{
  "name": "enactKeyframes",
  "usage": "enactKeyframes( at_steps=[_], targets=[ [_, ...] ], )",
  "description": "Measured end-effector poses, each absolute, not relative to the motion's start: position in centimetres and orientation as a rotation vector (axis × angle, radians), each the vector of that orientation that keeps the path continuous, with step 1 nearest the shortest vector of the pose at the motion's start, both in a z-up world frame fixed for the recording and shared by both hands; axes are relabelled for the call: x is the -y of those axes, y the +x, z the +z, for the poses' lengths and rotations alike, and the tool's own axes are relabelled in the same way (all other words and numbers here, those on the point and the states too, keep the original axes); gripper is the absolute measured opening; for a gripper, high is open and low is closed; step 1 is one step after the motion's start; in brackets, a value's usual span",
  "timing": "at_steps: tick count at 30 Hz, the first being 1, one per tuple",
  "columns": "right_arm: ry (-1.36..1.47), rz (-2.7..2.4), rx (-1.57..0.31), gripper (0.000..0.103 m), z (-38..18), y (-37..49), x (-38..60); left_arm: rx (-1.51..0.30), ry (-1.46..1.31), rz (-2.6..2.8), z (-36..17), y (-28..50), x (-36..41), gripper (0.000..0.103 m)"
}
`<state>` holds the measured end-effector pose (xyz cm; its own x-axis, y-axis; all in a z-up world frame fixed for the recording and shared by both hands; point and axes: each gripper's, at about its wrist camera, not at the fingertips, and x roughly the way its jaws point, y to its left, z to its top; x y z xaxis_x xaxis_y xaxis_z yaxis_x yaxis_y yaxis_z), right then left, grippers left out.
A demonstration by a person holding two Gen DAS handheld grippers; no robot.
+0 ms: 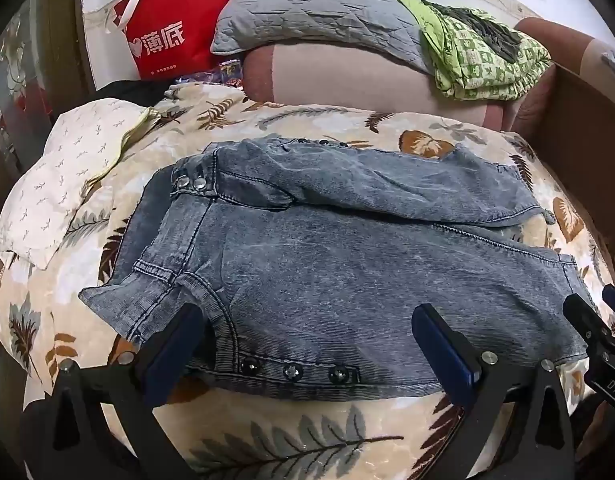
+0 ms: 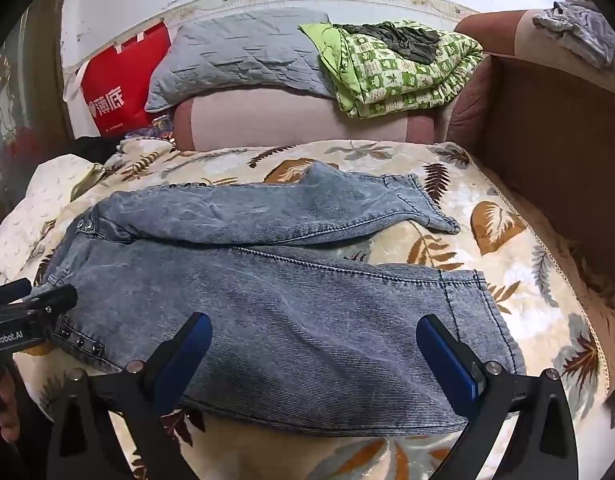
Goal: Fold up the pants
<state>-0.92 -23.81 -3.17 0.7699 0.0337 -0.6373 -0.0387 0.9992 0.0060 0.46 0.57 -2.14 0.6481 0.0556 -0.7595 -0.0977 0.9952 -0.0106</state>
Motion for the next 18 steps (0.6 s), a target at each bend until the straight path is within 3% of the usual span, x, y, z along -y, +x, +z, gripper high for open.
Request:
enactKeyframes(
  at_steps=[18],
  targets=[
    [-0.003, 0.037, -0.687, 0.103, -3.36, -0.9, 23.79, -0.87, -0.045, 0.094, -2.27, 0.65, -0.45, 0.103]
  ],
)
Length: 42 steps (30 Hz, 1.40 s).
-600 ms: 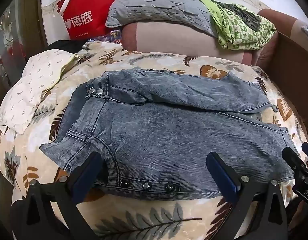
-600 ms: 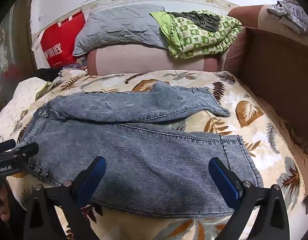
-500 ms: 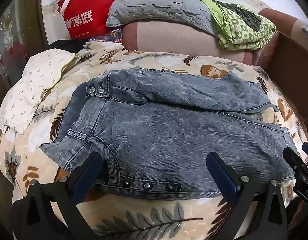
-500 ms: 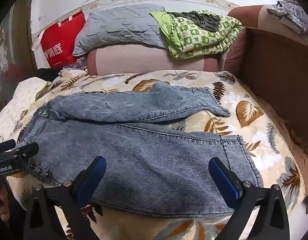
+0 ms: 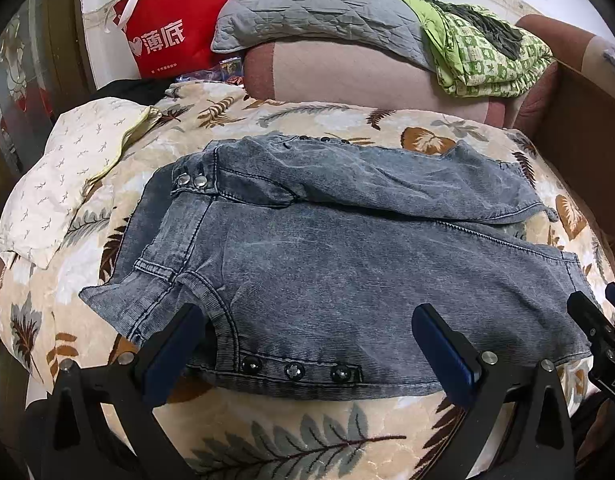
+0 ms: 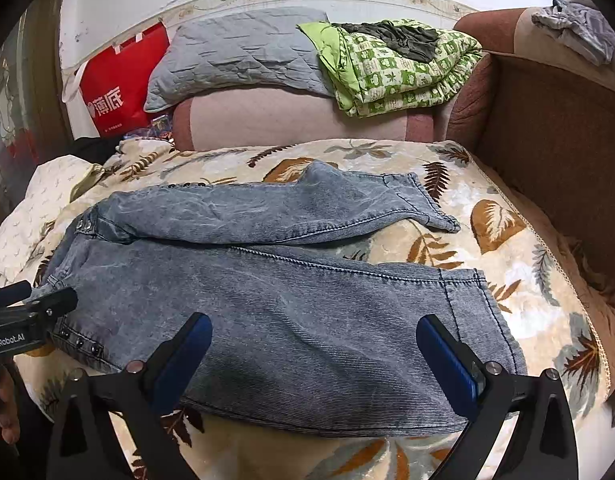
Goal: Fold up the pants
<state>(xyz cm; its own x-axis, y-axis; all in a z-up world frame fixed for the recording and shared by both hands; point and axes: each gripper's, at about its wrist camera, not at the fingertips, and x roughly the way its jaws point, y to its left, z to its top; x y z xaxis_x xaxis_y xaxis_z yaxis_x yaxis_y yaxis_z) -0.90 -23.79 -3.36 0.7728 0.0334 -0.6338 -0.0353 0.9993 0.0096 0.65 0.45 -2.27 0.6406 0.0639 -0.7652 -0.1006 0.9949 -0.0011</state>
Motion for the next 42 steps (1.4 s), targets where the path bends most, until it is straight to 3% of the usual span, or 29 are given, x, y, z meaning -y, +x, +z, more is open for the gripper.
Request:
enactKeyframes(
  at_steps=[42],
  targets=[
    [-0.03, 0.024, -0.683, 0.103, -3.38, -0.82, 24.08, -0.88, -0.052, 0.102, -2.26, 0.13, -0.66, 0.103]
  ],
)
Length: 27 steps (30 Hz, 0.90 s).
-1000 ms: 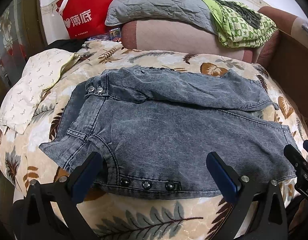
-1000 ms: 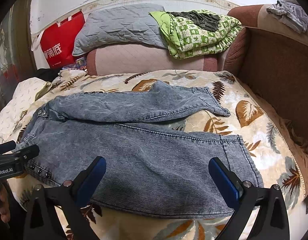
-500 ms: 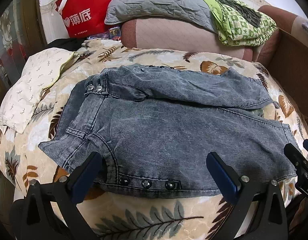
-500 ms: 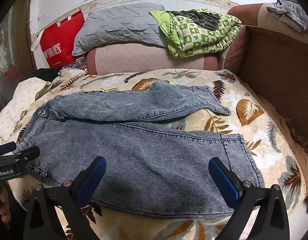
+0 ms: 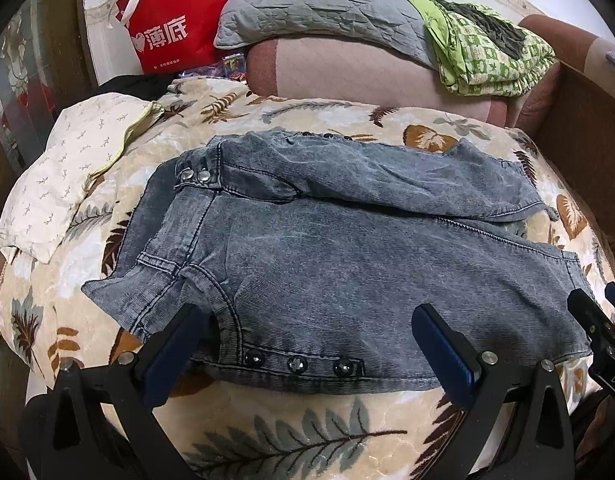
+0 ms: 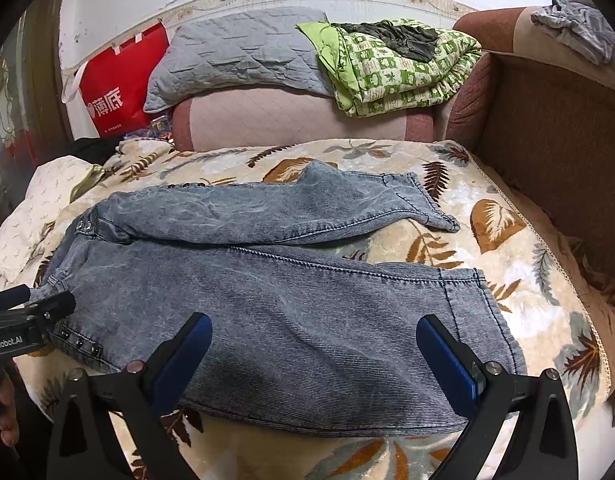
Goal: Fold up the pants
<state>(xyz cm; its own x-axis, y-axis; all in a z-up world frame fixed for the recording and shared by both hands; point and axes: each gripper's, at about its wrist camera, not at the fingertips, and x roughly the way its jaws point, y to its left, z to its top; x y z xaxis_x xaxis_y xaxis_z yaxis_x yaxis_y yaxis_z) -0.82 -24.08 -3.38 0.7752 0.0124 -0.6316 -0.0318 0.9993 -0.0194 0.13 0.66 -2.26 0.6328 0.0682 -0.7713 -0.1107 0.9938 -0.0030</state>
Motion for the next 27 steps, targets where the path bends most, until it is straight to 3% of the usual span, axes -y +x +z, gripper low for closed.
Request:
enactKeyframes(
  at_steps=[17, 23, 27],
  targets=[
    [0.042, 0.058, -0.714, 0.103, -3.9, -0.8, 24.4, -0.871, -0.133, 0.112, -1.9, -0.5, -2.6, 0.103],
    [0.407, 0.203, -0.792, 0.103, -5.6, -1.7, 29.4, -0.887, -0.548, 0.315, -4.4, -2.8, -13.0, 0.103],
    [0.772, 0.218, -0.899, 0.103, -9.4, -3.1, 35.1, -0.936, -0.585, 0.371, -6.1, -3.0, -15.6, 0.103]
  ],
)
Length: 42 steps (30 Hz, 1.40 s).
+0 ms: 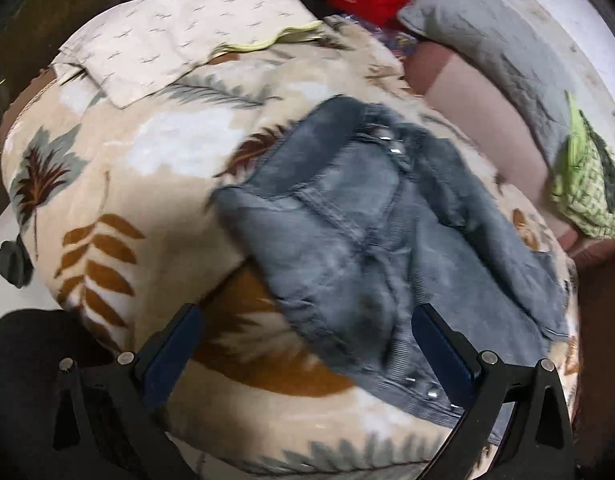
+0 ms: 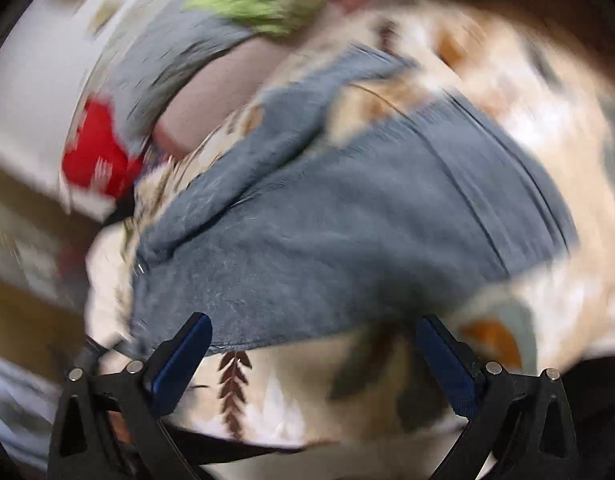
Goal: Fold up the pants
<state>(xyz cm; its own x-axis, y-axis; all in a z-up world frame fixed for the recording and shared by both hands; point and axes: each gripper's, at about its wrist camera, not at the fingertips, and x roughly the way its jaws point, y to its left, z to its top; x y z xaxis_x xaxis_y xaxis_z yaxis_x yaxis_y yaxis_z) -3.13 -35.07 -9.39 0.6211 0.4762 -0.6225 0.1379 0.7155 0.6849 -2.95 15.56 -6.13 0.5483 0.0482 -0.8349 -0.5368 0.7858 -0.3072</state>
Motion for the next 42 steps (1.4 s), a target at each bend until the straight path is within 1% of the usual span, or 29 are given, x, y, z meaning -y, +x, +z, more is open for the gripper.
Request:
enactKeyframes(
  at_steps=[4, 6, 8, 9, 10, 11, 12, 13, 14, 15, 16, 17, 18, 19, 20, 22, 23, 25, 28, 31, 33, 34, 36, 37, 38, 39, 40, 41, 42],
  targets=[
    [0.996, 0.127, -0.912, 0.103, -11.9, -3.8, 40.1, -0.953, -0.671, 0.333, -7.2, -2.5, -16.0, 0.103],
    [1.077, 0.098, -0.904, 0.103, -12.7, -3.5, 41.8, -0.973, -0.697, 0.316, -7.9, -1.9, -16.4, 0.099],
    [1.136, 0.055, -0.911, 0.098, -13.4, -3.2, 43.3, -0.985, -0.69, 0.325, -8.2, -1.6, -16.2, 0.099],
    [1.177, 0.054, -0.901, 0.098, -14.0, -2.8, 44.0, -0.98, -0.678, 0.32, -8.1, -1.3, -16.1, 0.096],
    [1.2, 0.041, -0.896, 0.098, -14.1, -2.7, 44.5, -0.978, -0.673, 0.315, -7.9, -1.2, -16.1, 0.086],
    [1.204, 0.03, -0.881, 0.098, -13.9, -2.3, 45.2, -0.982, -0.66, 0.317, -7.8, -0.9, -16.1, 0.078],
    [1.189, -0.001, -0.901, 0.097, -13.4, -2.4, 45.1, -0.99, -0.648, 0.32, -7.8, -0.6, -16.0, 0.061],
    [1.185, -0.019, -0.896, 0.093, -13.3, -2.2, 45.3, -1.0, -0.631, 0.318, -7.8, -0.3, -16.0, 0.04],
    [1.186, -0.039, -0.895, 0.088, -13.1, -2.2, 45.6, -1.017, -0.611, 0.314, -7.8, 0.1, -16.0, 0.032],
    [1.171, -0.049, -0.899, 0.085, -12.8, -2.0, 45.7, -1.025, -0.612, 0.311, -7.9, 0.4, -16.1, 0.027],
    [1.149, -0.06, -0.907, 0.073, -12.6, -2.0, 45.7, -1.028, -0.628, 0.31, -8.1, 0.8, -16.4, 0.024],
    [1.128, -0.078, -0.917, 0.057, -12.4, -1.9, 45.6, -1.031, -0.644, 0.311, -8.2, 1.0, -16.8, 0.023],
    [1.121, -0.092, -0.93, 0.051, -12.5, -1.9, 45.7, -1.031, -0.648, 0.309, -8.3, 1.1, -16.9, 0.021],
    [1.123, -0.093, -0.936, 0.042, -12.8, -1.9, 45.9, -1.032, -0.64, 0.309, -8.2, 1.3, -16.8, 0.019],
    [1.121, -0.088, -0.94, 0.029, -12.9, -1.8, 46.1, -1.032, -0.63, 0.308, -8.1, 1.4, -16.7, 0.017],
    [1.106, -0.079, -0.943, 0.017, -12.9, -1.6, 46.3, -1.021, -0.616, 0.31, -7.6, 1.6, -16.5, 0.015],
    [1.084, -0.075, -0.944, 0.015, -12.5, -1.4, 46.4, -1.008, -0.608, 0.314, -7.2, 1.2, -16.5, 0.015],
    [1.023, -0.074, -0.933, 0.014, -11.8, -1.4, 46.2, -0.946, -0.579, 0.333, -5.4, 0.6, -16.0, 0.014],
    [0.898, -0.076, -0.888, 0.012, -8.8, -1.0, 45.5, -0.822, -0.533, 0.349, -2.1, -1.7, -14.6, 0.014],
    [0.792, -0.101, -0.841, 0.012, -6.3, -1.5, 45.2, -0.777, -0.532, 0.356, -1.0, -4.0, -13.8, 0.014],
    [0.741, -0.098, -0.894, 0.012, -6.8, -1.3, 45.1, -0.812, -0.526, 0.371, -1.9, -4.3, -14.2, 0.014],
    [0.737, -0.094, -0.944, 0.013, -7.6, -1.2, 45.2, -0.872, -0.522, 0.374, -3.4, -4.0, -14.4, 0.016],
    [0.768, -0.116, -1.089, 0.018, -10.5, -1.1, 45.8, -0.963, -0.544, 0.388, -5.4, -4.2, -14.9, 0.022],
    [0.807, -0.109, -1.108, 0.018, -11.3, -1.5, 46.2, -0.997, -0.54, 0.393, -6.2, -4.1, -15.3, 0.024],
    [0.843, -0.096, -1.09, 0.024, -11.4, -2.0, 46.6, -0.99, -0.545, 0.396, -6.1, -4.1, -15.5, 0.028],
    [0.84, -0.125, -1.073, 0.031, -10.8, -2.5, 47.0, -0.98, -0.54, 0.403, -5.7, -4.3, -15.6, 0.036],
    [0.818, -0.176, -1.052, 0.044, -9.8, -3.0, 47.3, -0.957, -0.511, 0.43, -4.8, -4.4, -15.6, 0.04],
    [0.798, -0.21, -1.015, 0.053, -8.7, -3.4, 47.6, -0.935, -0.486, 0.449, -4.2, -4.7, -15.4, 0.041],
    [0.787, -0.219, -0.989, 0.056, -7.9, -3.8, 47.7, -0.903, -0.458, 0.459, -3.3, -4.9, -15.2, 0.043]
  ],
)
